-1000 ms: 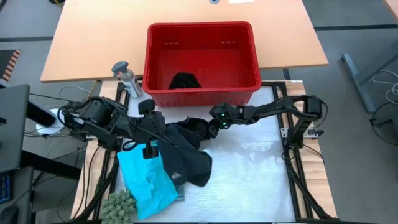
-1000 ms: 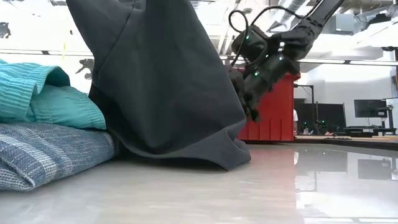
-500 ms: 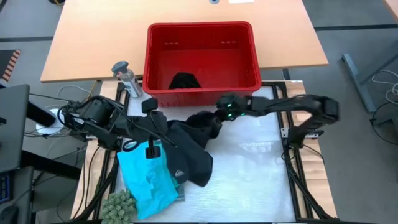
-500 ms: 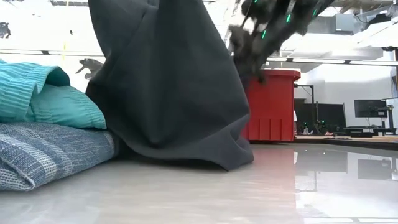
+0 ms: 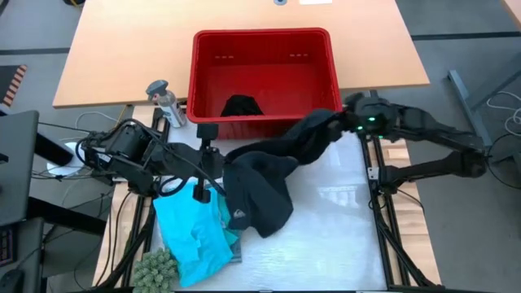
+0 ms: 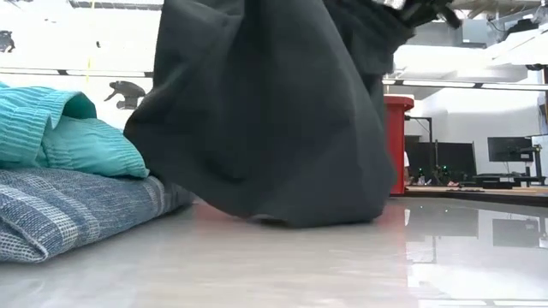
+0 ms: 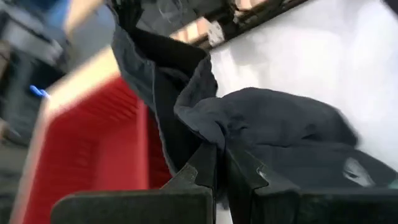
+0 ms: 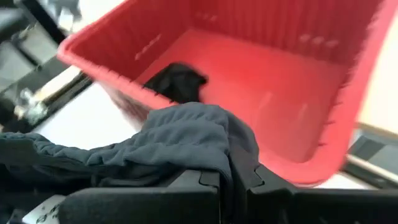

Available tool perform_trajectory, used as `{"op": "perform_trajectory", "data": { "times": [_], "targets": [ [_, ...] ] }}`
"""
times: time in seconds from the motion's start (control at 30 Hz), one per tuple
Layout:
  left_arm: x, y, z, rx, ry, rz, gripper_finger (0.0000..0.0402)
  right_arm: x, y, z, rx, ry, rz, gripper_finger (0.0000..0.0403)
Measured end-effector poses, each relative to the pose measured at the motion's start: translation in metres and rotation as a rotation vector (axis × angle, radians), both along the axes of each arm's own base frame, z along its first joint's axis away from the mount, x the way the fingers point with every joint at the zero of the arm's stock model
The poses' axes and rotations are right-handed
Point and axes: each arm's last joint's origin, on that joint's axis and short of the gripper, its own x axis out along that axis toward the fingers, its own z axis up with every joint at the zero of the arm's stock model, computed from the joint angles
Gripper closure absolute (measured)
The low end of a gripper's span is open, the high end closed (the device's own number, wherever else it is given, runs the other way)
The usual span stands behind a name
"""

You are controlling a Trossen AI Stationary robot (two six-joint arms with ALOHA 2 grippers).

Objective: Fold Laundry from Bin
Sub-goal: Fold the black shorts from the red organizer bin

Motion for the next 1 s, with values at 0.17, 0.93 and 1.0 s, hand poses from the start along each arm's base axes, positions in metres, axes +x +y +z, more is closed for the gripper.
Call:
{"op": "perform_trajectory", "data": {
  "times": [0.17,0.93,1.0],
  "targets": [
    [0.008,-0.001,0.013,0.172,-0.096,-0.095,0.0401,-0.027,0.006,0.02,-0.056,-0.077,-0.095,0.0377],
    [0.025,0.104,0.032,0.86,0.088,-0.067,0.0401,-0.079,0.012,0.078,-0.343,-0.035,-0.327,0.0377],
    [0.025,0.109,0.038,0.882,0.048,-0.029,0.0401,-0.079,0.013,0.078,-0.332,-0.049,-0.316,0.0377]
  ]
}}
